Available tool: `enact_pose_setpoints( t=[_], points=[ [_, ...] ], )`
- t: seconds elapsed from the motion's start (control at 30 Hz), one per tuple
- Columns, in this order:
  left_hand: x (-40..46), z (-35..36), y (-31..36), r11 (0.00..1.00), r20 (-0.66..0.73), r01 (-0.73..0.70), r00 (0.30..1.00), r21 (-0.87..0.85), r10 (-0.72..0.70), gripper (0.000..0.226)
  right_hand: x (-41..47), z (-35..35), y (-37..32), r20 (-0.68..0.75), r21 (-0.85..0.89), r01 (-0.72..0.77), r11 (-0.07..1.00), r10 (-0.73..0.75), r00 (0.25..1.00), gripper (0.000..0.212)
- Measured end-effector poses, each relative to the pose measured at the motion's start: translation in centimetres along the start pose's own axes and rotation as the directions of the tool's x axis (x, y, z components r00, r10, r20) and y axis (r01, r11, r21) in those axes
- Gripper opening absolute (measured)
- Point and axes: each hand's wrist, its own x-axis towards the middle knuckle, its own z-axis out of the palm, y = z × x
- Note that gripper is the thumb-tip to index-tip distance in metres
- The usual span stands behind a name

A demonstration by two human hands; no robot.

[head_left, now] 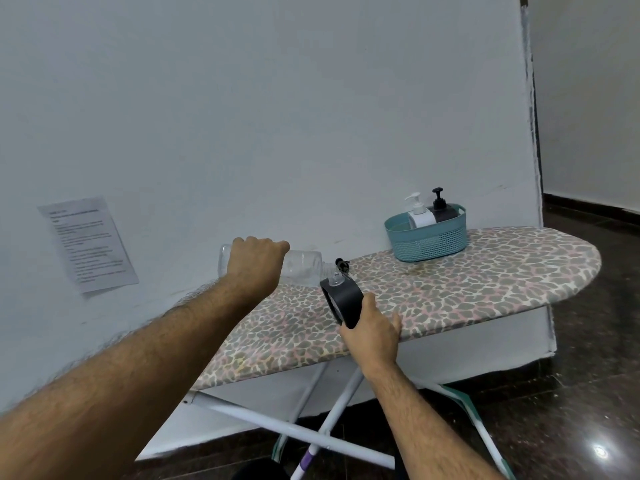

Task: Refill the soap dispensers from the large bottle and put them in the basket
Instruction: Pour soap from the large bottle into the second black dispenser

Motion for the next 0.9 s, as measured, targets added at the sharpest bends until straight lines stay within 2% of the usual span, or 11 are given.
enact_pose_setpoints(
  t=[0.27, 0.9],
  points=[
    [0.1, -0.7, 0.4, 1.0, 0.003, -0.019, 1.0, 0.012, 0.019, 0.032, 0.0, 0.1, 0.0, 0.003, 0.004, 0.001, 1.0, -0.001, 1.0, 0.059],
    [0.4, -2.3, 0.7, 0.999, 0.005, -0.04, 0.999, 0.034, 0.04, 0.036, 0.0, -0.3, -0.1, 0.01, 0.02, 0.0, 1.0, 0.0, 1.0, 0.061]
  ],
)
